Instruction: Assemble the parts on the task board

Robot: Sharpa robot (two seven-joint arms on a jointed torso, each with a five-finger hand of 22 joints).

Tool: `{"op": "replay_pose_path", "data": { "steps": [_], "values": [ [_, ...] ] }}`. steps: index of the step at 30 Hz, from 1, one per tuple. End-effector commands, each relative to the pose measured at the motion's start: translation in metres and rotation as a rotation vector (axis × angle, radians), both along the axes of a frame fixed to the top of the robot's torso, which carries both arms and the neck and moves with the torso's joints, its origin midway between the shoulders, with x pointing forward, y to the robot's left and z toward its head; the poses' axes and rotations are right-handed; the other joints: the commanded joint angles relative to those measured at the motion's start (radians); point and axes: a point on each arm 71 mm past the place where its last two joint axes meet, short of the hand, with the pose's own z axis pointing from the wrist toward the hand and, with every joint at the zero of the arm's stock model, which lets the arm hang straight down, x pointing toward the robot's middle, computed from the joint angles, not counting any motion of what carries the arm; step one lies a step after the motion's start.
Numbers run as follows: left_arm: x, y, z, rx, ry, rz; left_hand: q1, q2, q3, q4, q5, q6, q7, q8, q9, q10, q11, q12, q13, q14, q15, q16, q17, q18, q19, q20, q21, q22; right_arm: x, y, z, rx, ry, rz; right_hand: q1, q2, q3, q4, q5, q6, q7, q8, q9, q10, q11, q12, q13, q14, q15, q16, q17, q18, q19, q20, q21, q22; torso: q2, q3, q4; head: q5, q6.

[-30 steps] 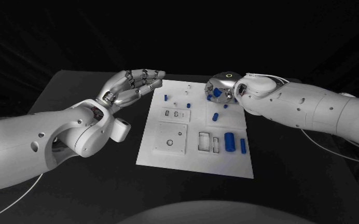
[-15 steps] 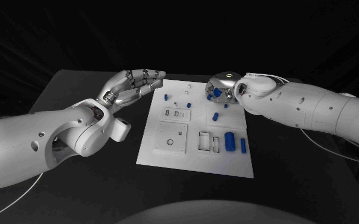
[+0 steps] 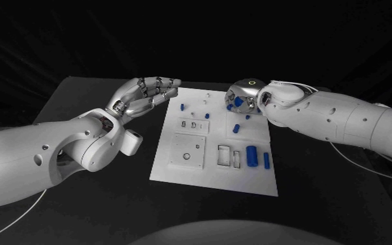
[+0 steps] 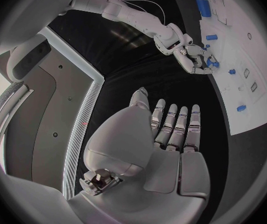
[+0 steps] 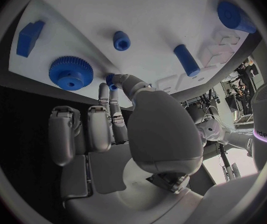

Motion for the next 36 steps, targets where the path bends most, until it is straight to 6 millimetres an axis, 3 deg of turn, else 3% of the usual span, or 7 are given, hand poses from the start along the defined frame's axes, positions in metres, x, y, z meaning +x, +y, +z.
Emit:
{"op": "replay_pose_path", "data": {
  "steps": [1, 9, 10, 15, 23, 36],
  "values": [
    [-0.001, -0.002, 0.001, -0.002, -0.001, -0.016, 0.010, 0.003, 0.005, 0.000, 0.007, 0.005, 0.015, 0.003, 0.000, -0.004, 0.004, 0.002, -0.001, 0.007, -0.002, 0.006, 0.002, -0.003, 0.008, 0.000, 0.004, 0.000, 0.003, 0.004, 0.012, 0.028, -0.027, 0.003, -0.006, 0.008, -0.010, 0.001, 0.004, 0.009, -0.001, 0.006, 0.042, 0.012, -0.001, -0.005, -0.001, 0.006, 0.001, 0.000, 0.002, 0.006, 0.008, 0.001, 0.004, 0.125, 0.000, -0.0007, 0.0020, 0.002, -0.001],
    [-0.002, -0.002, 0.002, 0.000, 0.000, -0.011, 0.011, 0.002, 0.005, 0.001, 0.007, 0.006, 0.015, 0.004, 0.000, -0.004, 0.004, 0.003, -0.001, 0.008, -0.001, 0.007, 0.002, -0.003, 0.009, 0.000, 0.005, 0.001, 0.013, 0.016, 0.031, 0.047, -0.046, 0.003, -0.008, 0.008, -0.012, 0.002, 0.004, 0.009, -0.001, 0.006, 0.044, 0.014, -0.001, -0.006, -0.001, 0.008, 0.001, 0.002, 0.007, 0.005, 0.010, 0.001, 0.006, 0.128, 0.003, -0.0007, 0.0058, 0.006, 0.001],
    [-0.002, -0.001, 0.002, 0.000, -0.001, -0.010, 0.011, 0.002, 0.005, 0.001, 0.008, 0.007, 0.016, 0.004, 0.000, -0.004, 0.004, 0.004, -0.001, 0.009, -0.001, 0.007, 0.002, -0.003, 0.010, 0.000, 0.005, 0.001, 0.015, 0.019, 0.033, 0.049, -0.042, 0.003, -0.009, 0.008, -0.012, 0.002, 0.005, 0.005, -0.001, 0.004, 0.044, 0.015, -0.001, -0.008, -0.002, 0.008, 0.001, 0.001, 0.006, 0.005, 0.010, 0.001, 0.006, 0.128, 0.006, -0.0008, 0.0094, 0.006, 0.002],
    [-0.003, -0.001, 0.004, 0.000, -0.005, -0.007, 0.011, 0.002, 0.005, 0.001, 0.008, 0.007, 0.016, 0.005, 0.000, -0.003, 0.004, 0.004, -0.001, 0.009, -0.001, 0.008, 0.002, -0.003, 0.010, 0.000, 0.005, 0.001, 0.021, 0.026, 0.039, 0.052, -0.038, 0.000, -0.009, 0.009, -0.011, 0.003, 0.006, 0.000, -0.001, 0.000, 0.044, 0.015, 0.000, -0.010, -0.002, 0.008, 0.001, 0.000, 0.004, 0.006, 0.009, 0.001, 0.005, 0.127, 0.011, -0.0018, 0.0156, 0.002, 0.001],
    [-0.002, 0.000, 0.005, 0.000, -0.012, -0.003, 0.012, 0.001, 0.005, 0.001, 0.008, 0.008, 0.016, 0.005, 0.000, -0.003, 0.004, 0.005, -0.001, 0.008, -0.001, 0.007, 0.002, -0.003, 0.009, 0.000, 0.005, 0.000, 0.032, 0.033, 0.042, 0.046, -0.018, -0.026, -0.011, 0.010, -0.010, 0.003, 0.008, -0.008, 0.001, -0.007, 0.043, 0.015, 0.002, -0.016, -0.004, 0.006, 0.003, -0.002, -0.001, 0.006, 0.006, 0.002, 0.002, 0.125, 0.020, -0.0102, 0.0258, -0.019, 0.005],
    [-0.002, -0.001, 0.007, -0.002, -0.016, -0.003, 0.012, 0.001, 0.005, 0.001, 0.008, 0.008, 0.016, 0.005, 0.000, -0.003, 0.004, 0.005, -0.001, 0.006, -0.001, 0.005, 0.001, -0.003, 0.008, 0.000, 0.004, 0.000, 0.045, 0.041, 0.043, 0.043, -0.014, -0.057, -0.012, 0.013, -0.009, 0.003, 0.008, -0.018, 0.005, -0.016, 0.041, 0.013, 0.006, -0.024, -0.006, 0.000, 0.008, -0.007, -0.010, 0.007, 0.002, 0.005, -0.001, 0.121, 0.029, -0.0127, 0.0337, -0.027, 0.008]
  ]
}}
